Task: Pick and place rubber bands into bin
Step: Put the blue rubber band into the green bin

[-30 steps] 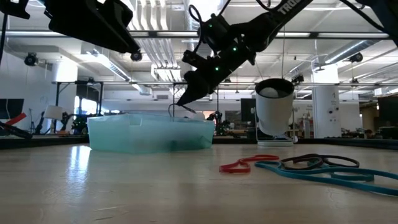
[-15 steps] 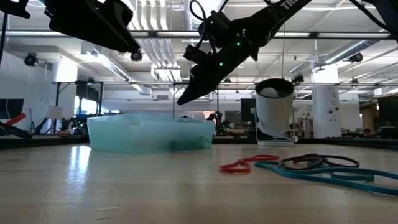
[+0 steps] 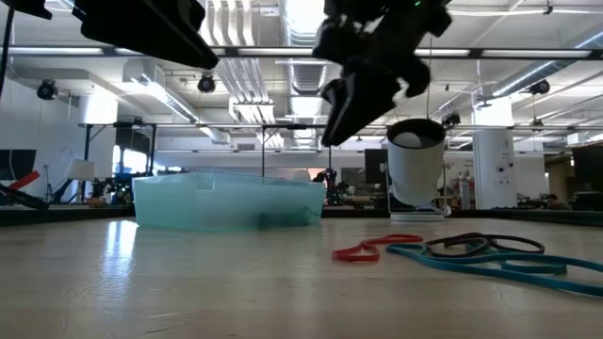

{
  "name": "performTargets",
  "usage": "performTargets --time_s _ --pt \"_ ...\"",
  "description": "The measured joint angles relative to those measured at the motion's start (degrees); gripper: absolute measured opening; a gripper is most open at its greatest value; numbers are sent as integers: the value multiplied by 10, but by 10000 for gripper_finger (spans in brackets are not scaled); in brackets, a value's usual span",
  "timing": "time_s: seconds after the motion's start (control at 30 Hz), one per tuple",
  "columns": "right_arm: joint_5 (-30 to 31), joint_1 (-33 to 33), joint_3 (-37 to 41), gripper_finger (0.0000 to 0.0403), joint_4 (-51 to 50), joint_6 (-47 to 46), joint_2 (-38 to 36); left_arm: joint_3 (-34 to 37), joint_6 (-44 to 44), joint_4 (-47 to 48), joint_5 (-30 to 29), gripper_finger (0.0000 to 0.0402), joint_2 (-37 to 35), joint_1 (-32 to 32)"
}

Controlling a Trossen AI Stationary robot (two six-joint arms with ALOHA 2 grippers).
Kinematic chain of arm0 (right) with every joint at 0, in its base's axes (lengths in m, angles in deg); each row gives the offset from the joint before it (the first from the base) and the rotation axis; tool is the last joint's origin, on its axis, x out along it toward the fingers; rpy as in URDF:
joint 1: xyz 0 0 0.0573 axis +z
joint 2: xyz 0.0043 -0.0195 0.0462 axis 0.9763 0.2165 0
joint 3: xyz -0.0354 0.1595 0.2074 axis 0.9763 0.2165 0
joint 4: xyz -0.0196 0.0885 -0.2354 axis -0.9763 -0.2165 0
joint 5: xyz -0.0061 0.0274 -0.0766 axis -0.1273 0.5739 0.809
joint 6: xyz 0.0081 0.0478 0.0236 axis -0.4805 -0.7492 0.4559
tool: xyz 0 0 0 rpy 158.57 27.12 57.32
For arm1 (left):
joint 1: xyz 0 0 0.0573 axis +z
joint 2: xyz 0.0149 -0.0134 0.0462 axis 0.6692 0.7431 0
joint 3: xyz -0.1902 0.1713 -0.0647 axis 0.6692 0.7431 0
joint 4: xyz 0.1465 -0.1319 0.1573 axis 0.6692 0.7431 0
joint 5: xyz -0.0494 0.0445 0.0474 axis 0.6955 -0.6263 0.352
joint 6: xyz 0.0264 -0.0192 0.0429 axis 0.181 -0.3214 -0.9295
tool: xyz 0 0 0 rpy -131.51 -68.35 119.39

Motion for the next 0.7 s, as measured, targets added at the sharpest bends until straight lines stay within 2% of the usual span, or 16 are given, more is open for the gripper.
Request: performTargets --time_s 0.17,0.4,0.7 --pt "1 58 69 139 9 -33 -59 5 -15 -20 0 125 3 0" --pt "2 116 203 126 69 -112 -126 5 -20 -23 0 125 3 3" --pt "4 148 303 115 144 -199 -153 5 -20 -24 -7 125 3 4"
